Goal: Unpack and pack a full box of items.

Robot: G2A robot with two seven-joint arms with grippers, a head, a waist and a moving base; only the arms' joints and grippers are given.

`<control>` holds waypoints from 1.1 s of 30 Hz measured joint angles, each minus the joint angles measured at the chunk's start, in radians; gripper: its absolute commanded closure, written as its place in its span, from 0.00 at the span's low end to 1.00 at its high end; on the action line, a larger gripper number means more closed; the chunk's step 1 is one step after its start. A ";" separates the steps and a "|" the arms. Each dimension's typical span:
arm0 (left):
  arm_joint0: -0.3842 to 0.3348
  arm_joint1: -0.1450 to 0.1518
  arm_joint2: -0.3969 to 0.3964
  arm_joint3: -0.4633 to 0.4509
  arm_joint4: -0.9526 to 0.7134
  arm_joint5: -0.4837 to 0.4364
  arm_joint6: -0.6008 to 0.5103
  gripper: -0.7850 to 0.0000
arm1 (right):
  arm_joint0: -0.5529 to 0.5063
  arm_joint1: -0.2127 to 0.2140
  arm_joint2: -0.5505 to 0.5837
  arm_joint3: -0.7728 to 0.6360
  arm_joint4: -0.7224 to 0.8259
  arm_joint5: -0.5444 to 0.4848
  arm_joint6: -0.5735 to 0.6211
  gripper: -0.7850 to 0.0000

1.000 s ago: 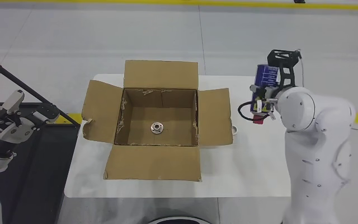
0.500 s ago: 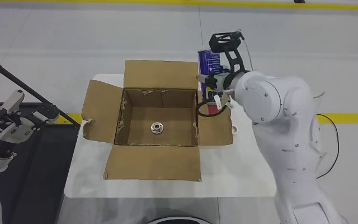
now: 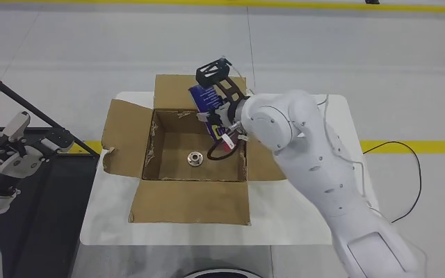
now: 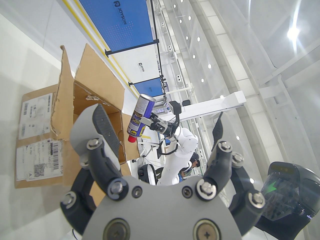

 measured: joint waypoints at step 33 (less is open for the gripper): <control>0.000 0.000 0.000 0.000 0.000 0.000 0.000 0.00 | 0.194 -0.247 -0.440 0.713 0.090 -0.083 -0.086 1.00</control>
